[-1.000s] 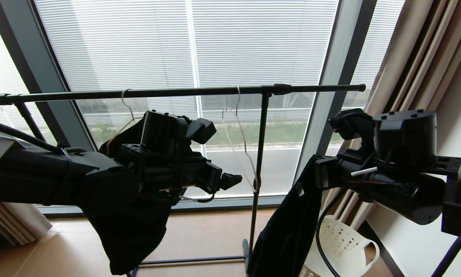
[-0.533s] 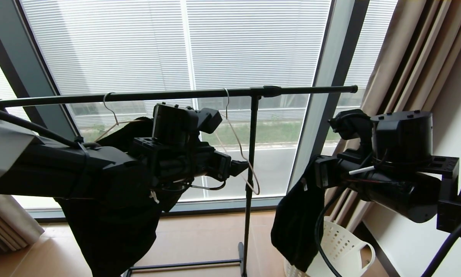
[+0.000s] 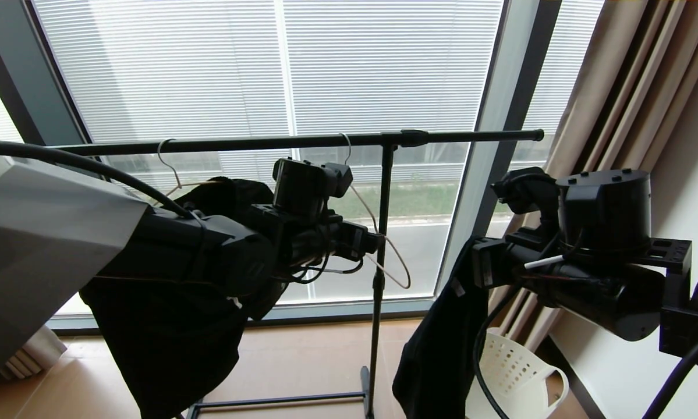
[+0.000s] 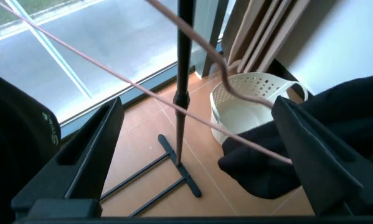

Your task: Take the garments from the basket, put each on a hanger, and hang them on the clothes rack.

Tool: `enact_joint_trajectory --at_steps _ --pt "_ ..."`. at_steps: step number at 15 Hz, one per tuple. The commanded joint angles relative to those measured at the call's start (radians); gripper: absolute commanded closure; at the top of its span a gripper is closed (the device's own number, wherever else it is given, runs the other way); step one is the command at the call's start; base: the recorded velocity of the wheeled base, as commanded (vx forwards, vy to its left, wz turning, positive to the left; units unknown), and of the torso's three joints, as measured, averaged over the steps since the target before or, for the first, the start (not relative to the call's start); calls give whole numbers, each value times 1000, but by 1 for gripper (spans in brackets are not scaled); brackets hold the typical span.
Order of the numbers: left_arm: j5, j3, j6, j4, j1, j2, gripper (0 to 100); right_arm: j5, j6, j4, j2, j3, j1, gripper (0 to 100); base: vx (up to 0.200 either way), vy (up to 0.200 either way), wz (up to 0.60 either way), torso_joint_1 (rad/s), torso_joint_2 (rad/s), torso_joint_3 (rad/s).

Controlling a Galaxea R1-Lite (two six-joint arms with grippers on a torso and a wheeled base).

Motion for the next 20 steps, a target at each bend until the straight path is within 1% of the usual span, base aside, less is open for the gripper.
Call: enact_joint_trajectory --at_steps 1,3,6,8,11,12,13,15,17,18,20 --pt "15 3 -2 1 0 19 0 -1 1 0 4 0 0 100 0 0 0 0 0 0" --pt "67 24 -2 -1 6 7 0 -2 1 0 4 0 0 100 0 0 0 0 0 0" --pt "70 64 -5 -2 2 -47 0 -2 1 0 7 -1 0 100 0 0 0 0 0 0" --pt "61 59 -17 -5 -17 -60 0 -1 1 0 7 -1 0 100 0 0 0 0 0 0" --pt "60 -7 -27 -8 -30 -13 0 -1 5 -2 9 -1 0 100 0 0 0 0 0 0" --pt "61 -54 -53 -7 -30 13 0 1 8 -4 21 -7 0 100 0 0 0 0 0 0" --pt "60 -74 -65 -5 -29 19 0 3 10 -22 35 -17 -17 100 0 0 0 0 0 0" --pt "61 -82 -77 -7 -27 19 0 3 -5 -122 93 -38 -99 100 0 0 0 0 0 0" --pt "63 -76 -83 -7 -27 10 0 3 -28 -145 119 -44 -125 100 0 0 0 0 0 0" --pt "61 -65 -87 -7 -27 -7 0 3 -30 -146 145 -60 -153 100 0 0 0 0 0 0" --pt "63 -56 -87 -7 -29 -14 0 4 -27 -149 171 -75 -178 100 0 0 0 0 0 0"
